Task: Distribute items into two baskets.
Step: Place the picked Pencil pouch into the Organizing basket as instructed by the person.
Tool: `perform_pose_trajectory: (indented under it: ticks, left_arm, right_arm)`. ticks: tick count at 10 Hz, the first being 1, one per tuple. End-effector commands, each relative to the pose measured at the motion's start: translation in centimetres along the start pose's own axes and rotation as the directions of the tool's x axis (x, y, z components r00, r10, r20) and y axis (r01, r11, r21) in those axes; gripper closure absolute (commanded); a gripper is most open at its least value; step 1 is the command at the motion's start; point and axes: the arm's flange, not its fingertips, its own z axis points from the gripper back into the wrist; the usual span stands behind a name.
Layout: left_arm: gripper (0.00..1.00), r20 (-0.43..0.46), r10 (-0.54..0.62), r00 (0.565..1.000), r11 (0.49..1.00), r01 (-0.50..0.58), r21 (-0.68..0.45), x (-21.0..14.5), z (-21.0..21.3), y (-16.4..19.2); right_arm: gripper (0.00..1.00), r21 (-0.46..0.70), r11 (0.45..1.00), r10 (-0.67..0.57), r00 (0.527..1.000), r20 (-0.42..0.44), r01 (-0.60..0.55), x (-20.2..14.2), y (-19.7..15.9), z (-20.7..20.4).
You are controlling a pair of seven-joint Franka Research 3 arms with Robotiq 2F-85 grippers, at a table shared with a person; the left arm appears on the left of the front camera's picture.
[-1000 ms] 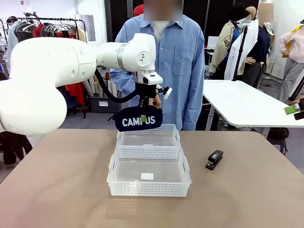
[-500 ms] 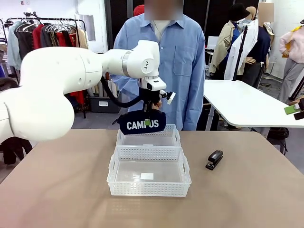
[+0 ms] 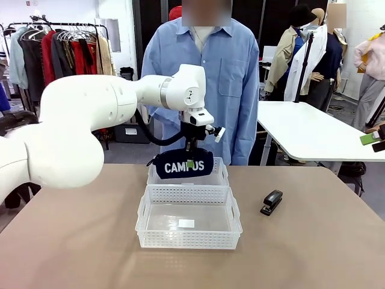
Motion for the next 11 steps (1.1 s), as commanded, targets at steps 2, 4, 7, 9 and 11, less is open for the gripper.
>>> perform_pose_trajectory:
  ticks: [2, 4, 7, 9, 11]
  left_arm:
    - [1.00, -0.039, -0.035, 0.999, 0.999, 0.035, -0.001, 0.9, 0.2, 2.5]
    - [1.00, -0.042, -0.050, 0.998, 0.999, 0.049, -0.016, 1.4, -0.7, 2.7]
    - [1.00, -0.047, -0.062, 0.997, 0.998, 0.060, -0.037, 1.8, -2.0, 2.8]
    - [1.00, -0.047, -0.062, 0.997, 0.997, 0.060, -0.047, 1.9, -2.4, 2.8]
    - [1.00, -0.049, -0.072, 0.996, 0.996, 0.069, -0.052, 1.9, -2.3, 2.8]
  right_arm:
    - [0.00, 0.026, 1.000, 0.005, 1.000, 0.028, -0.006, 0.2, -0.1, 0.0]
    - [0.00, 0.026, 1.000, 0.005, 1.000, 0.028, -0.006, 0.2, -0.1, 0.0]
    - [0.00, 0.026, 1.000, 0.005, 1.000, 0.028, -0.006, 0.2, -0.1, 0.0]
    - [0.00, 0.026, 1.000, 0.005, 1.000, 0.028, -0.006, 0.2, -0.1, 0.0]
    - [0.00, 0.026, 1.000, 0.005, 1.000, 0.028, -0.006, 0.2, -0.1, 0.0]
